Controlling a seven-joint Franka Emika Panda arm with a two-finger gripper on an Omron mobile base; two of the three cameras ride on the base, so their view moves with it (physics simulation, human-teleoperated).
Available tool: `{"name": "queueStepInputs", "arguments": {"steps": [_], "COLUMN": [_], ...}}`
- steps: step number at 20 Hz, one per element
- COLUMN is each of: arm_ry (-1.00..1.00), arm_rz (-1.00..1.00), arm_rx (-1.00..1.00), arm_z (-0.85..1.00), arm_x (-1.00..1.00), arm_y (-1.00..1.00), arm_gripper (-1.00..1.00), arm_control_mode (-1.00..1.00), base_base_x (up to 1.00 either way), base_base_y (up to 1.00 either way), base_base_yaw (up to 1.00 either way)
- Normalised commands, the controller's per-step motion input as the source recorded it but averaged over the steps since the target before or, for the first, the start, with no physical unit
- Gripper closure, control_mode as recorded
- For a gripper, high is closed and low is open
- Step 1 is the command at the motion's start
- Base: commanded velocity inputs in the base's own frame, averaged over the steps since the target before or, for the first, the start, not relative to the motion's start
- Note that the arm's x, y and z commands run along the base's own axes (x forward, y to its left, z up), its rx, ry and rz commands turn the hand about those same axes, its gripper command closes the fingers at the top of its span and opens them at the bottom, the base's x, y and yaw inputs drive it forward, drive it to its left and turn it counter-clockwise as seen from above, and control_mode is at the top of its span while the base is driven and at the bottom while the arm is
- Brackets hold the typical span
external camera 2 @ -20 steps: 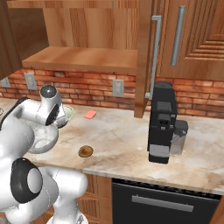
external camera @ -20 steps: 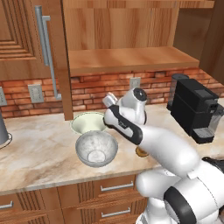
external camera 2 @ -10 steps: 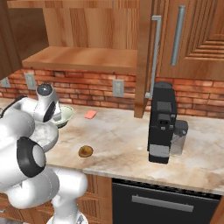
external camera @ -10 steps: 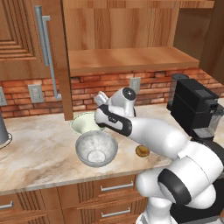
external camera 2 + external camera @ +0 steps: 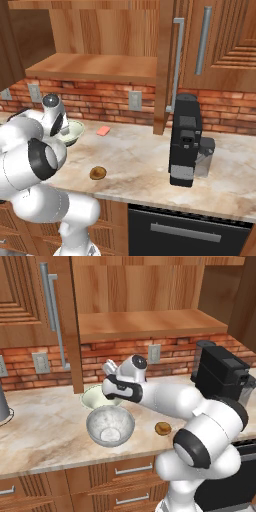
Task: Pick both bowls and place them on the counter. Then place the bread in one bowl and place the sweet potato in the other bowl.
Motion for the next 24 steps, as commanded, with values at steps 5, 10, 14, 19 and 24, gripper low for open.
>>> {"name": "queueStepInputs", "arguments": {"steps": [5,10,14,19,24], "arm_ry": [0.01,0.02,0.0,0.04,0.11], "arm_rz": [0.0,0.0,0.0,0.0,0.0], "arm_rx": [0.0,0.0,0.0,0.0,0.0], "arm_z": [-0.11,-0.15,-0.11,-0.02,0.0], "arm_x": [0.14,0.0,0.05,0.12,0.11], "arm_y": [0.08,0.08,0.07,0.01,0.01], "arm_gripper": [1.0,1.0,1.0,1.0,1.0], "arm_control_mode": [-1.0,-1.0,-1.0,-1.0,-1.0], "base_base_x": [0.0,0.0,0.0,0.0,0.0], "base_base_y": [0.0,0.0,0.0,0.0,0.0], "base_base_yaw": [0.0,0.0,0.0,0.0,0.0]}}
